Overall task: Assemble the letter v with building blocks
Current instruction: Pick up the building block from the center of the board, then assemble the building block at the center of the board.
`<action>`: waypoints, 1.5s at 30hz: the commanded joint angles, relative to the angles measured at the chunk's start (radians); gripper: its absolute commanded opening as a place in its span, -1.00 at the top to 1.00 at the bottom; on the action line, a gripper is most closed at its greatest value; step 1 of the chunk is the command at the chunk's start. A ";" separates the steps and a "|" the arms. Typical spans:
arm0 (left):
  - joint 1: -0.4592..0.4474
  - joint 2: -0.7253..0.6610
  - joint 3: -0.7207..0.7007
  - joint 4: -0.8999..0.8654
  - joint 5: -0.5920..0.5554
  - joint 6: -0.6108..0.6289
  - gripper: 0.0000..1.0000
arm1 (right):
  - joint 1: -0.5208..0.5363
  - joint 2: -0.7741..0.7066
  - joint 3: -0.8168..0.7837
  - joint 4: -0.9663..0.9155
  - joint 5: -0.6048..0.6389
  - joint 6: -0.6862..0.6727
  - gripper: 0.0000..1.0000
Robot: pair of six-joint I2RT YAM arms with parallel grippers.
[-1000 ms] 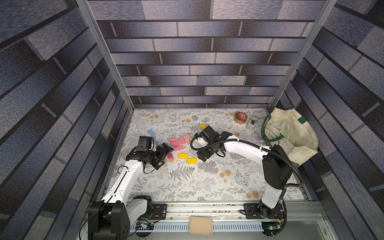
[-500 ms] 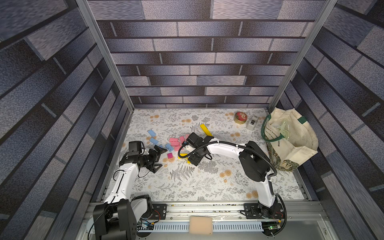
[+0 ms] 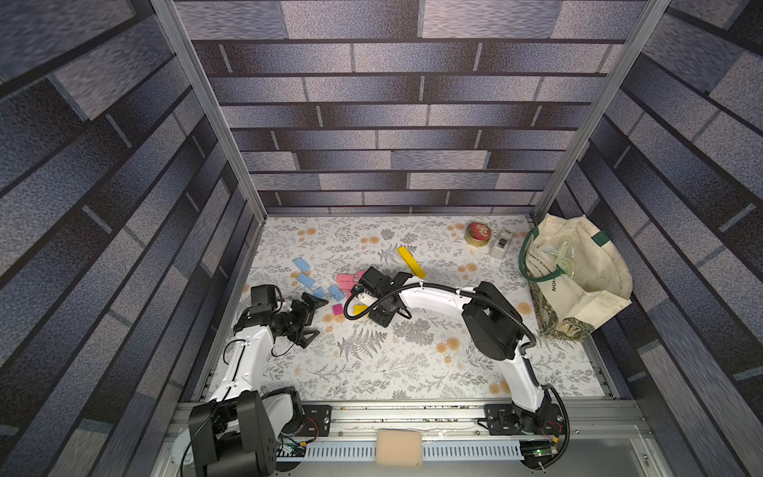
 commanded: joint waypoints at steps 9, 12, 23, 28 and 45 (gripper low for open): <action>-0.220 -0.004 0.198 0.001 -0.229 0.054 -0.99 | -0.142 -0.131 0.158 -0.240 0.088 0.489 0.70; -0.341 0.081 0.289 0.034 -0.299 0.080 -0.99 | -0.258 -0.102 0.241 -0.297 0.088 0.595 0.72; -0.487 0.302 0.502 0.046 -0.319 0.165 -0.99 | -0.462 0.100 0.443 -0.335 0.131 0.813 0.65; -0.472 0.328 0.488 0.048 -0.296 0.175 -0.99 | -0.499 0.207 0.505 -0.356 0.132 0.862 0.65; -0.460 0.351 0.483 0.049 -0.268 0.200 -0.99 | -0.573 0.263 0.551 -0.316 0.129 0.942 0.63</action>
